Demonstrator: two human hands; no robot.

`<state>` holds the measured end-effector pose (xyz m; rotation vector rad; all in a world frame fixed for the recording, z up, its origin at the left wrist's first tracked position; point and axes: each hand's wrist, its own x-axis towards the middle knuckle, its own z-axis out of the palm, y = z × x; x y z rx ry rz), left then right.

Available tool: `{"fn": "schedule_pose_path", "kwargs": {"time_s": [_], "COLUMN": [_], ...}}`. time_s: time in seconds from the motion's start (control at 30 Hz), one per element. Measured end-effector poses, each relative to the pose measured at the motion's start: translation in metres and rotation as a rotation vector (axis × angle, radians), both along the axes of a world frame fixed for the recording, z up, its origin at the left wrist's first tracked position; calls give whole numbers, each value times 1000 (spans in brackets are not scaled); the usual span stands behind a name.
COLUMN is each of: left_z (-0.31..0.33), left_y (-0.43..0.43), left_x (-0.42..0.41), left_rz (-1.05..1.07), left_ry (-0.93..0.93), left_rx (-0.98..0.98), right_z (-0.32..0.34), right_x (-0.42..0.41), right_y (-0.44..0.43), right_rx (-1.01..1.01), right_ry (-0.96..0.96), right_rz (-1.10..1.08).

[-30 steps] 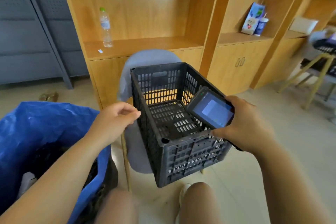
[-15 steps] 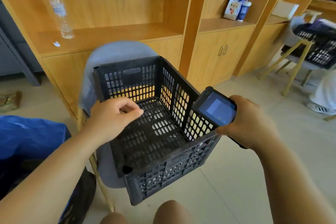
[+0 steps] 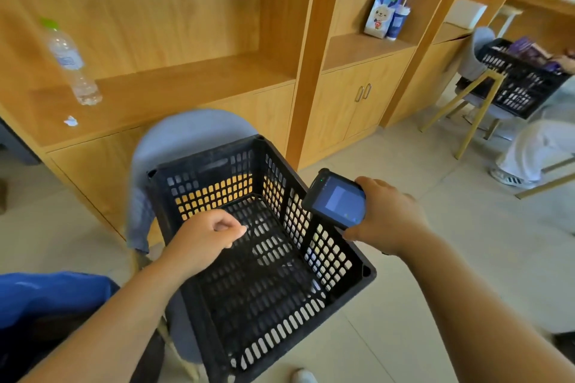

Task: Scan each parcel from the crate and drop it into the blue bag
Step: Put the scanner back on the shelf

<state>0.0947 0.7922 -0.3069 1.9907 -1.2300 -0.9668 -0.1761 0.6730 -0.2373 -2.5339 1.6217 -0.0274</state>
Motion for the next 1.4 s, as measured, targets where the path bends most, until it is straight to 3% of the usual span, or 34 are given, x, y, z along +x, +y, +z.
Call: {"fn": "schedule_pose_path", "kwargs": {"time_s": [0.13,0.5,1.0,1.4], "left_z": [37,91,141,201], "left_y": [-9,-67,-273,-411], "left_x": [8,-24,-178,-173], "left_rz": [-21,-131,-46,5], "left_ry": [34,-194,-383,-586], "left_rx": [62,100,8,11], "right_z": [42,93,164,211], "right_x": [-6,-74,-221,-210], "right_y": [-3,-60,-276,-438], "right_rx": [7,4,-202,-374], "right_ry": [42,82,238,245], "right_rz": [-31,-101,85,203]}}
